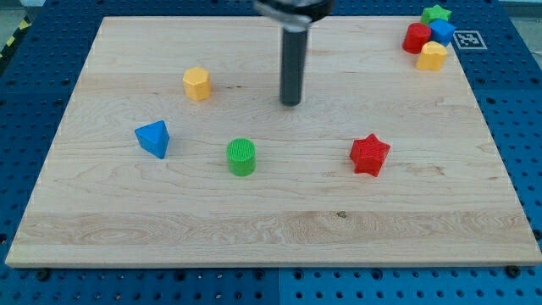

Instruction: Push the red star into the red circle

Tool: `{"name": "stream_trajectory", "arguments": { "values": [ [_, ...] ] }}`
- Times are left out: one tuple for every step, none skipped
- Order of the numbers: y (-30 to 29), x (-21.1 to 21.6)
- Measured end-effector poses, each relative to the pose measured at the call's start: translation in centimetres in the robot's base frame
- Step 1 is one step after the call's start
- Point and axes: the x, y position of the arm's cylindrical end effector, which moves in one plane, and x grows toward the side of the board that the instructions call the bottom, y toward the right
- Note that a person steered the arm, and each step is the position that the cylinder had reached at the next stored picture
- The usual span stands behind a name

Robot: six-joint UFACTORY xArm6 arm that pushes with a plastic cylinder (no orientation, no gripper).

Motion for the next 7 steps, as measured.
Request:
{"name": "stream_trajectory", "arguments": {
  "values": [
    [0.7,5.9],
    [3.2,11.1],
    [8.0,12.9],
    [10.3,12.9],
    [9.2,12.7],
    [9.1,10.9],
    [9.3,8.9]
  ]
}}
